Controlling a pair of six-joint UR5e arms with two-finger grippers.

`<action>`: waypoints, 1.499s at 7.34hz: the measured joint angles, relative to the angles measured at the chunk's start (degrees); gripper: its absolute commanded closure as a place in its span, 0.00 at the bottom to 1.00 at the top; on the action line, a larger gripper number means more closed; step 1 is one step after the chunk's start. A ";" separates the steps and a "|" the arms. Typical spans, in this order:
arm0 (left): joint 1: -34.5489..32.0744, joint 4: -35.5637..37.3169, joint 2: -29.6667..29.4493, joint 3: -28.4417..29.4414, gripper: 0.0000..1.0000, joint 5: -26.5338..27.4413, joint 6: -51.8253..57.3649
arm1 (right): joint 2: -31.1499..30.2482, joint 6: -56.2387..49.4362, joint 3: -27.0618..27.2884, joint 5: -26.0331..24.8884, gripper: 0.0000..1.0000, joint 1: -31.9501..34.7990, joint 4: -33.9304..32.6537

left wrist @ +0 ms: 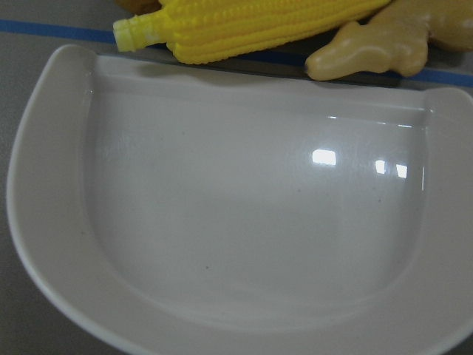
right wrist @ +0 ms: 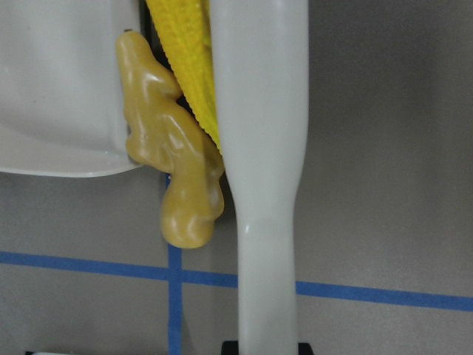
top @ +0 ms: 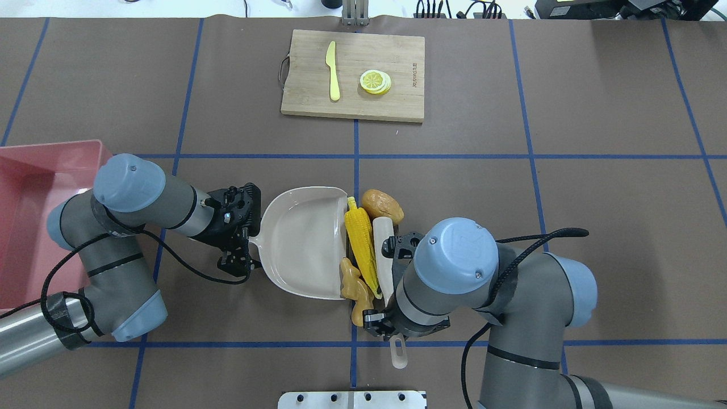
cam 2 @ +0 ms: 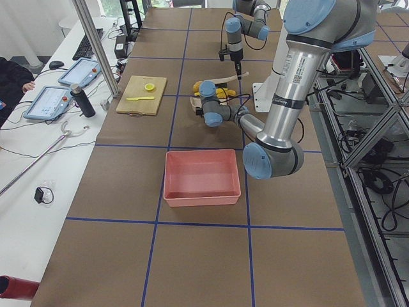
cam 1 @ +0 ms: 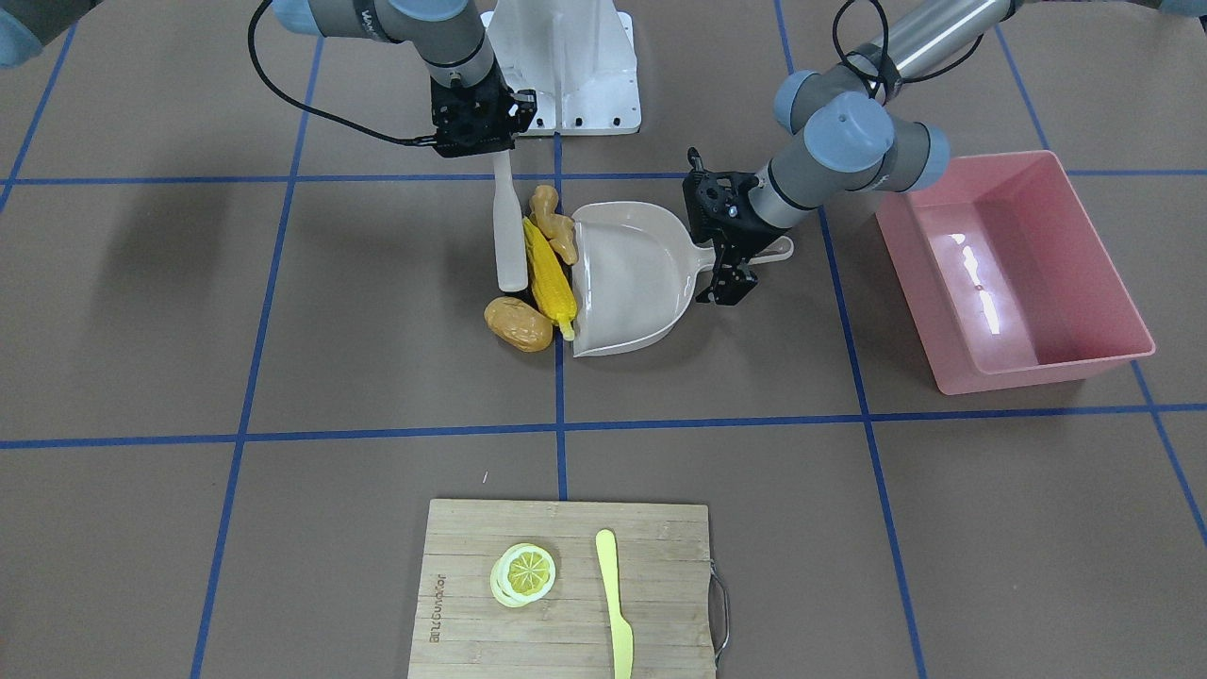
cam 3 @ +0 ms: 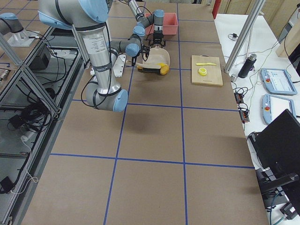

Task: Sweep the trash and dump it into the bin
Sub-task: 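Sweep the corn and ginger into the dustpan with the right gripper's brush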

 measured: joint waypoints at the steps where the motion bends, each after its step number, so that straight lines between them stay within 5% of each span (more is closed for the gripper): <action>1: 0.00 -0.02 0.00 0.03 0.02 0.35 0.00 | 2.60 0.85 -2.28 -0.19 1.00 -0.27 0.04; 11: 0.44 -0.03 0.07 -0.01 0.02 0.62 -0.08 | 14.30 8.98 -8.92 0.02 1.00 0.41 -0.73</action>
